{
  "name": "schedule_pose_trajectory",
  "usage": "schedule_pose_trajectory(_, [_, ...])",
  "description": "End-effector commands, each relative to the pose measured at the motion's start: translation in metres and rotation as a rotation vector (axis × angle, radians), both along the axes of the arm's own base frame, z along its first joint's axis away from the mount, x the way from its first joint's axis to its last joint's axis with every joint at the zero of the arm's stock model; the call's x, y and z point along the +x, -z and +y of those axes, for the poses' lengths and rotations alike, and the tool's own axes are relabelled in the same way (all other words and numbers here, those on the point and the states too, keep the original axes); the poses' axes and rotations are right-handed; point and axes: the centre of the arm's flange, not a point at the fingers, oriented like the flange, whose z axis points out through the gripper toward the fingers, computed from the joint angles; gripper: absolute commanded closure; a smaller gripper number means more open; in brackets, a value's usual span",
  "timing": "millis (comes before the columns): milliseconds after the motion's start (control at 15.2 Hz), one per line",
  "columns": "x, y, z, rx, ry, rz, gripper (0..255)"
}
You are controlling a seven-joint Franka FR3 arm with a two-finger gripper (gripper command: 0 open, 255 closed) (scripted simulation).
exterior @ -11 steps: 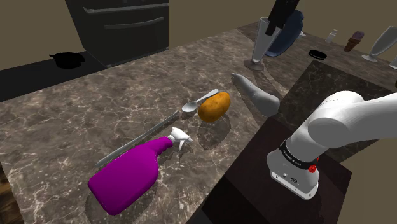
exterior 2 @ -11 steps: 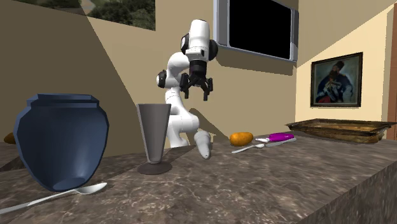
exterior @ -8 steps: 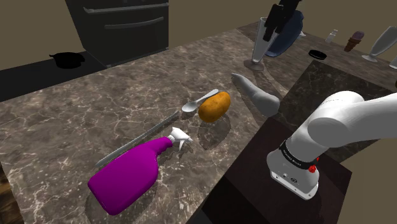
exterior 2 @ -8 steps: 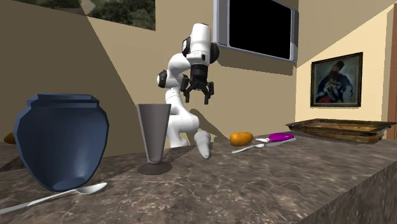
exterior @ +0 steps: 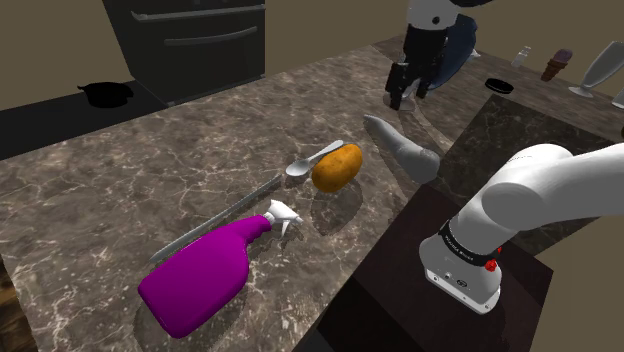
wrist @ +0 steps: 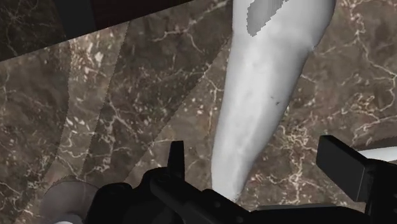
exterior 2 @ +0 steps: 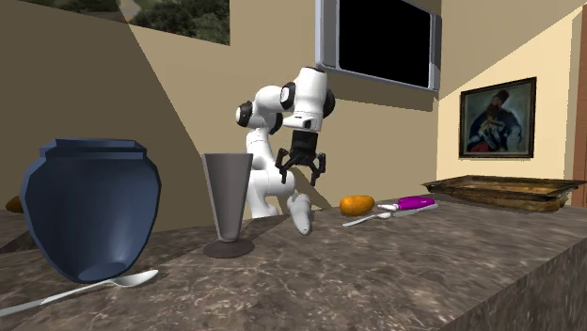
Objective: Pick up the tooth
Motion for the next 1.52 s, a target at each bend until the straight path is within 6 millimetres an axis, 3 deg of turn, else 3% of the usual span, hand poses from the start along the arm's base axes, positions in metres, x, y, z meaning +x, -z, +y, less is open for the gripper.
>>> schedule_pose_trajectory(0, [0.004,0.026,0.007,-0.006,0.062,0.033,0])
schedule_pose_trajectory(132, [0.005,0.052,0.014,-0.011,0.121,0.067,0])
schedule_pose_trajectory(660, [0.005,0.096,0.015,-0.012,0.13,0.072,0])
schedule_pose_trajectory(792, [0.005,0.096,0.015,-0.012,0.13,0.072,0])
schedule_pose_trajectory(858, [0.006,0.096,0.014,-0.012,0.13,0.072,255])
schedule_pose_trajectory(1452, [0.005,0.096,0.015,-0.012,0.13,0.072,255])
